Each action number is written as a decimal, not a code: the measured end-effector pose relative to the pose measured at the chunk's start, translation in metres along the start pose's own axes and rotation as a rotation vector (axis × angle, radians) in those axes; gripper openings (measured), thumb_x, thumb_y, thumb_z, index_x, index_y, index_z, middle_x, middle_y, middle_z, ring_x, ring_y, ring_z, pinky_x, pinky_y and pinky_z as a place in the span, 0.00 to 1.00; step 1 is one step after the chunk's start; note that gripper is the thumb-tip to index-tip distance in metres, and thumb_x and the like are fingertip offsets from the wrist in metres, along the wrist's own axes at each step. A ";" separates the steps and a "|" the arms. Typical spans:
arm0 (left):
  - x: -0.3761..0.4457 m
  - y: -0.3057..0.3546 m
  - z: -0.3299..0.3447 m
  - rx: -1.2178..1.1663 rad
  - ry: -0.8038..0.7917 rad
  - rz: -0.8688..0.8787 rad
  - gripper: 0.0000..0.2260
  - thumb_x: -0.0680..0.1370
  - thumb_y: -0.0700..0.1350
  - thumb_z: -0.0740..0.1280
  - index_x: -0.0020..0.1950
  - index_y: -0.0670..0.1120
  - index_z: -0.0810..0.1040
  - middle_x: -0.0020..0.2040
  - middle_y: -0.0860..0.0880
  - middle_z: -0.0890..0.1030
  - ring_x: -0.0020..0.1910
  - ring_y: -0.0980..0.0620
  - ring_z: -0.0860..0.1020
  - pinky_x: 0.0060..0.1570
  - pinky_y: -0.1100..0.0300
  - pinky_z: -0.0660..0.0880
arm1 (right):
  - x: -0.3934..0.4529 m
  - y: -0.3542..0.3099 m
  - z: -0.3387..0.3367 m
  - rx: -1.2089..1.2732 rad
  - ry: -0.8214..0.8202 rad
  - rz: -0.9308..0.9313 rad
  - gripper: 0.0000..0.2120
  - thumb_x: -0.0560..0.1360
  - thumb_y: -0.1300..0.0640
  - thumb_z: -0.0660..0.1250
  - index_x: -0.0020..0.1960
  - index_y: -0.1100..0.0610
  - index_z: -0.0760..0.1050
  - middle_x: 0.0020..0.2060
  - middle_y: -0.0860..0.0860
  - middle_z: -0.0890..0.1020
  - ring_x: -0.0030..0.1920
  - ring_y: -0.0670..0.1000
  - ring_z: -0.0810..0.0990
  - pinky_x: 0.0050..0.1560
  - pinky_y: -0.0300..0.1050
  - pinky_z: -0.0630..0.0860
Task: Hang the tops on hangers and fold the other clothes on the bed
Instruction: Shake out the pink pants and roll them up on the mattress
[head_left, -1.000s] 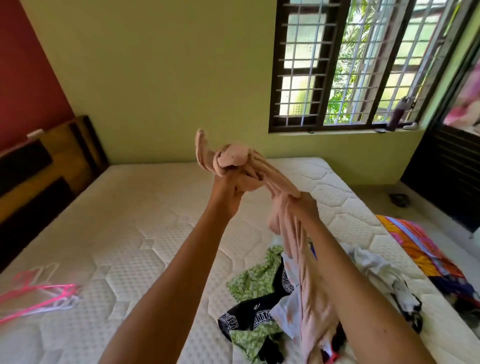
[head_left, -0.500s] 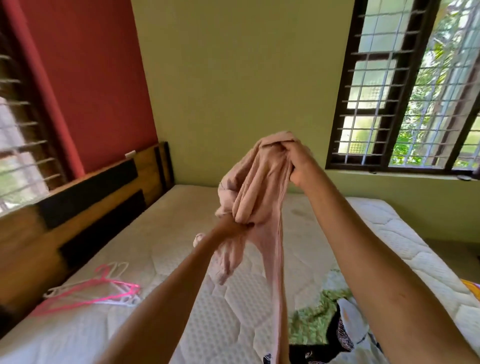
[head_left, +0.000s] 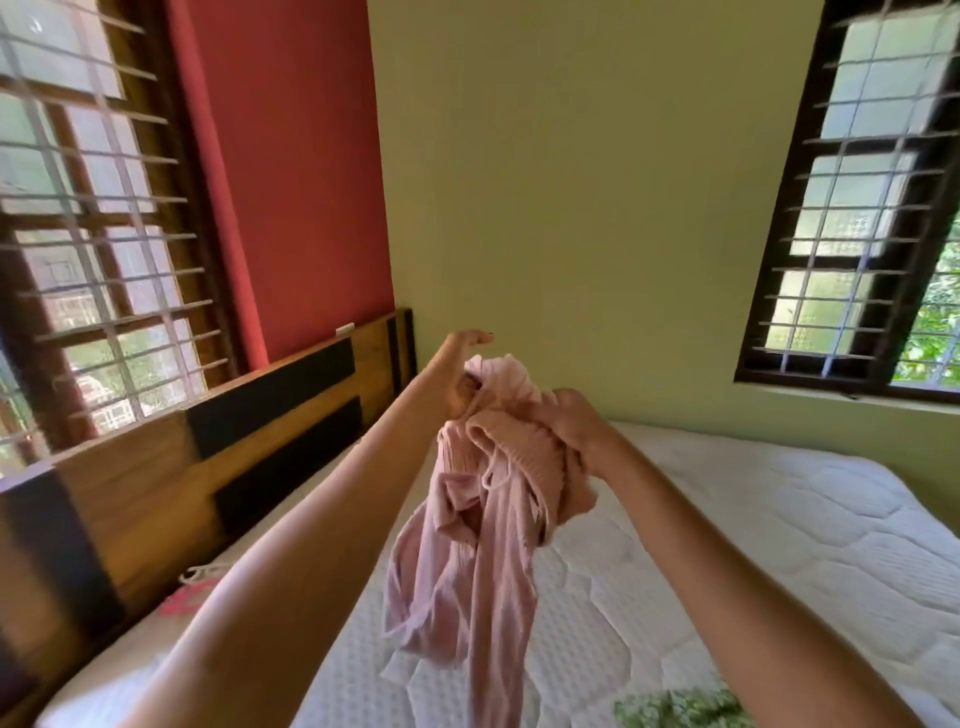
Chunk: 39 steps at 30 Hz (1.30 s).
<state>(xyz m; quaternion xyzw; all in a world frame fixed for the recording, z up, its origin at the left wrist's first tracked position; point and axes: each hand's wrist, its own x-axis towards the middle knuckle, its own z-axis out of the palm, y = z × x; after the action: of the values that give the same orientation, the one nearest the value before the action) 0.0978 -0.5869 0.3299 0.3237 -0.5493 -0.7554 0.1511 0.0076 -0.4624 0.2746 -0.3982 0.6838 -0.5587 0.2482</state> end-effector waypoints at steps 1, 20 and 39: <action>-0.007 -0.001 0.000 0.148 0.008 -0.007 0.18 0.73 0.55 0.65 0.43 0.38 0.73 0.36 0.45 0.74 0.32 0.50 0.73 0.38 0.59 0.71 | 0.010 0.000 -0.001 0.122 0.082 0.029 0.10 0.70 0.54 0.73 0.43 0.59 0.77 0.39 0.54 0.80 0.38 0.52 0.78 0.41 0.45 0.75; 0.001 -0.005 -0.025 0.765 0.192 0.538 0.15 0.76 0.32 0.55 0.34 0.45 0.74 0.33 0.48 0.75 0.39 0.49 0.74 0.39 0.60 0.69 | 0.026 -0.040 0.033 -0.758 -0.069 -0.087 0.21 0.67 0.54 0.72 0.57 0.60 0.74 0.52 0.58 0.81 0.54 0.59 0.79 0.46 0.44 0.74; -0.027 -0.014 -0.042 1.210 0.239 0.616 0.06 0.75 0.45 0.66 0.46 0.42 0.75 0.45 0.41 0.80 0.45 0.43 0.77 0.40 0.56 0.69 | 0.036 -0.090 0.021 -0.656 0.193 -0.086 0.12 0.72 0.56 0.64 0.31 0.56 0.70 0.29 0.50 0.72 0.35 0.53 0.71 0.29 0.41 0.63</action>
<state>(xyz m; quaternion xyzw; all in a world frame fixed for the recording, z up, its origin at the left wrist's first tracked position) 0.1468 -0.5969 0.3180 0.2615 -0.9208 -0.1977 0.2111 0.0277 -0.5094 0.3599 -0.4308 0.8298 -0.3542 0.0175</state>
